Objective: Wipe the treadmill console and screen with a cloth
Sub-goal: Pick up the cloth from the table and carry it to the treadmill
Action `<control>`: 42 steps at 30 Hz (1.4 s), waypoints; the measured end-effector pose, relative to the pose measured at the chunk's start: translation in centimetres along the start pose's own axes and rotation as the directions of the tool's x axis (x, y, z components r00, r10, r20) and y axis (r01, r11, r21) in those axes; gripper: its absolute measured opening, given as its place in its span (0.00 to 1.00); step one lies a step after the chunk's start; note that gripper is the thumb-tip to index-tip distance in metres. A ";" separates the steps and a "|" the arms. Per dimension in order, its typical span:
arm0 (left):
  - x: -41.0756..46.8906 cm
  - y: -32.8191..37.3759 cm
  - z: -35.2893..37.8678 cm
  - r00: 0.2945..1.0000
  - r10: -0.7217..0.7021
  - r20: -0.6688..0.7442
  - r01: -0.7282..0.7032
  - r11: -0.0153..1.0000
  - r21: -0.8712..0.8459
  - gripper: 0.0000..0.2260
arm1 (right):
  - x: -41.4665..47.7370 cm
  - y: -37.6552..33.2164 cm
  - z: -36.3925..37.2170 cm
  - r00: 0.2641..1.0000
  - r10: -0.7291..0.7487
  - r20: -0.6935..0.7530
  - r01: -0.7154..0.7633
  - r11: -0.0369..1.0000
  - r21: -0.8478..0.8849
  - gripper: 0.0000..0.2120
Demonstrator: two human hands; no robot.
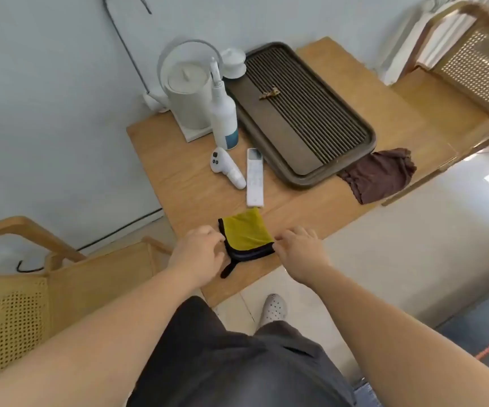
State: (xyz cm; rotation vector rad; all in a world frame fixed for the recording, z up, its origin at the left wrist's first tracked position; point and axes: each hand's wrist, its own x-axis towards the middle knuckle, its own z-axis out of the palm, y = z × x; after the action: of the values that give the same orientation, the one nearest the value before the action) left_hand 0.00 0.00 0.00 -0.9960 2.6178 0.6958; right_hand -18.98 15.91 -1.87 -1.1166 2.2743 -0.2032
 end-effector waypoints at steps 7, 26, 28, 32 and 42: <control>5.1 -0.2 1.6 0.987 0.109 0.116 -0.117 0.991 0.063 0.14 | 4.6 0.3 1.2 0.994 -0.028 0.106 0.036 0.997 -0.075 0.14; 6.7 0.8 1.0 0.985 0.170 0.011 -0.169 0.973 0.160 0.09 | 3.8 -0.4 -0.4 0.997 0.068 0.037 -0.076 0.933 0.352 0.07; 6.2 1.9 0.2 0.991 0.098 -0.089 -0.094 0.995 0.046 0.07 | 3.3 -0.1 -1.3 0.998 0.059 0.003 -0.055 0.909 0.413 0.05; 4.8 4.2 -2.1 0.976 -0.011 -0.216 -0.018 0.991 -0.132 0.05 | 2.0 1.0 -2.4 0.998 0.050 -0.025 -0.031 0.864 0.503 0.04; 1.3 7.7 -5.1 0.952 0.182 -0.247 -0.251 0.923 -0.291 0.04 | -5.2 0.0 -1.6 0.978 0.139 -0.154 -0.061 0.902 0.427 0.06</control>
State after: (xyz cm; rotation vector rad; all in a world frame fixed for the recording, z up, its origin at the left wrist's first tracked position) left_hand -6.50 1.69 6.45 -0.9123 2.8980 1.1585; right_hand -17.46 19.70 1.76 -0.7770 2.2842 -0.7444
